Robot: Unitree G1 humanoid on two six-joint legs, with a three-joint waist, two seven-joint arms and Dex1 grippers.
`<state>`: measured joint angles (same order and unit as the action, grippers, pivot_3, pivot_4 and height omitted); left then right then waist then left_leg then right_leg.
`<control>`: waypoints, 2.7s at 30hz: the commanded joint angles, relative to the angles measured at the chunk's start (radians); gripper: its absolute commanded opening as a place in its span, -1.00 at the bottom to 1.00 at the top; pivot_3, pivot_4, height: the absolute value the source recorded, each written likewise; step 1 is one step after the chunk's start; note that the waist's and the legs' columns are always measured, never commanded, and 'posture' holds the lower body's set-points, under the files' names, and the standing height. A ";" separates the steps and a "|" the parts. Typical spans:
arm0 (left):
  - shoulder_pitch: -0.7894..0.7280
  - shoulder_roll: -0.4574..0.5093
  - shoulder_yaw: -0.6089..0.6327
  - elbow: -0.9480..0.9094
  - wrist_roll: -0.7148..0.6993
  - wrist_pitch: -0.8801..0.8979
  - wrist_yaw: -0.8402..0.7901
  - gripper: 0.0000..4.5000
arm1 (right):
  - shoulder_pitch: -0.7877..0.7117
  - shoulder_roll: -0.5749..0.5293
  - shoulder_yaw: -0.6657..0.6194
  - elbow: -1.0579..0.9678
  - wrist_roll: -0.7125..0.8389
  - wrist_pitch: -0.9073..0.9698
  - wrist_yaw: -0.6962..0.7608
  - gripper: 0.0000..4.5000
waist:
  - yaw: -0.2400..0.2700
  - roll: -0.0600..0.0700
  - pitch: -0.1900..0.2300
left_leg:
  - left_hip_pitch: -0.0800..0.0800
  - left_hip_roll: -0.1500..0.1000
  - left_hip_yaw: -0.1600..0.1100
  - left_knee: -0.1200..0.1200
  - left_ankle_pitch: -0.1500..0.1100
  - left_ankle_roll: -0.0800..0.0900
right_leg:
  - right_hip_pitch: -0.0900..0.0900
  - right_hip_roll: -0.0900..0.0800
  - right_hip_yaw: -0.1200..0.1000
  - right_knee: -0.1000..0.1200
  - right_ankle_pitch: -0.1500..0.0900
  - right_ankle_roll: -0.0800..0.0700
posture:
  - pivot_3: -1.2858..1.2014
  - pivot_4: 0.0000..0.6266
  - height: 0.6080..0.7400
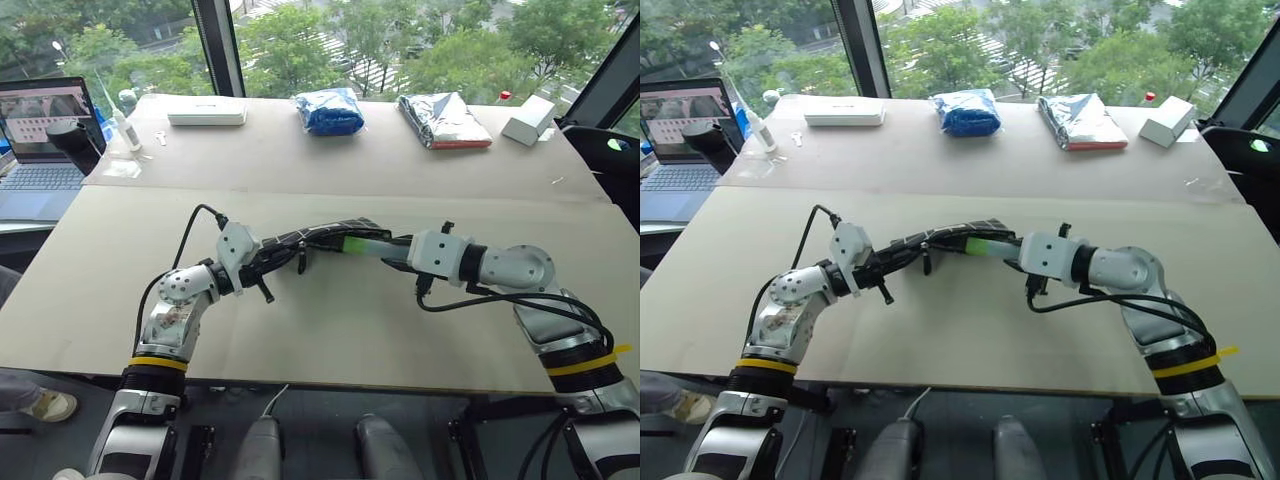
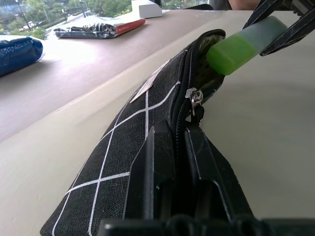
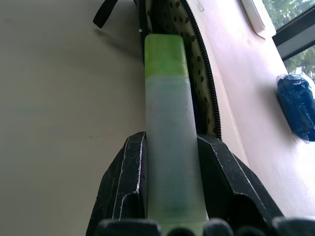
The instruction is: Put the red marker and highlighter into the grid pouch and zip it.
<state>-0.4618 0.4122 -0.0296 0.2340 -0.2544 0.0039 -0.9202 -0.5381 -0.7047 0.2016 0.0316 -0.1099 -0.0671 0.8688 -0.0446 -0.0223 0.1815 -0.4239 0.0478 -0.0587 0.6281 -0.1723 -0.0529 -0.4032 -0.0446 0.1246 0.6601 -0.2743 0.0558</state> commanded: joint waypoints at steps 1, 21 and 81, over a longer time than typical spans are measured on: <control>-0.023 -0.002 -0.016 -0.012 0.008 -0.023 -0.014 -1.00 | -0.060 0.013 0.004 0.034 -0.042 -0.049 -0.031 -0.53 | -0.001 0.000 0.000 | 0.000 0.000 0.000 0.000 0.000 0.000 | 0.000 0.000 0.000 0.000 0.000 0.000 | 0.03 -0.52 1.00; -0.007 0.004 -0.020 -0.030 0.011 -0.021 -0.018 -1.00 | -0.315 0.264 0.229 0.360 -0.242 -0.302 -0.080 -0.53 | -0.001 0.000 0.000 | 0.000 0.000 0.000 0.000 0.000 0.000 | 0.000 0.000 -0.001 0.001 0.000 -0.001 | 0.03 -0.52 1.00; -0.007 -0.026 -0.023 -0.046 0.005 0.020 0.007 -1.00 | -0.041 0.512 0.041 -0.012 0.360 0.639 -0.226 -0.37 | -0.016 -0.001 0.000 | 0.000 0.000 -0.002 0.000 0.000 -0.001 | -0.001 0.001 -0.001 0.003 0.000 0.000 | 0.03 -0.52 1.00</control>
<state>-0.4580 0.3871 -0.0612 0.2117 -0.2378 0.0308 -0.9142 -0.5744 -0.1852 0.2588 0.0581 0.2484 0.5996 0.6332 -0.0609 -0.0237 0.1813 -0.4241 0.0478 -0.0605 0.6282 -0.1720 -0.0534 -0.4037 -0.0440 0.1238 0.6630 -0.2745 0.0559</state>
